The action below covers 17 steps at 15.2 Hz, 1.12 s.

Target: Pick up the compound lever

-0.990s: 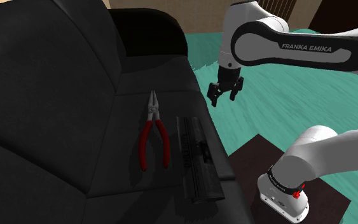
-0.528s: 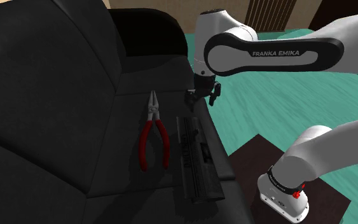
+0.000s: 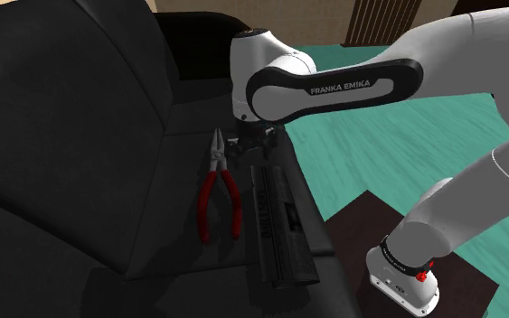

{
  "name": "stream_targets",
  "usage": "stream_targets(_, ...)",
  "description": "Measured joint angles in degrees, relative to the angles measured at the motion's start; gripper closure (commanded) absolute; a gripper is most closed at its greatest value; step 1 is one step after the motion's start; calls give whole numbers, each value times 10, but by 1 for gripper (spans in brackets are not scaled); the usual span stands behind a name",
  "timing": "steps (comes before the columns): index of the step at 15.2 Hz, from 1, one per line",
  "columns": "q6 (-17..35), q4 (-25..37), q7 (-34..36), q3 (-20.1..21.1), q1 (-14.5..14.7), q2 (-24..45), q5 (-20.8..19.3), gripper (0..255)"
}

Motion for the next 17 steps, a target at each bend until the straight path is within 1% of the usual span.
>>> stream_targets(4,17,72,67,36,11,92,-49,0)
stream_targets(6,24,91,87,44,16,121,-67,0)
stream_targets(13,71,63,101,47,21,143,-81,0)
stream_targets(14,74,60,100,47,21,143,-81,255)
stream_targets(16,89,61,99,49,22,138,-79,255)
stream_targets(17,84,59,98,48,21,139,-79,255)
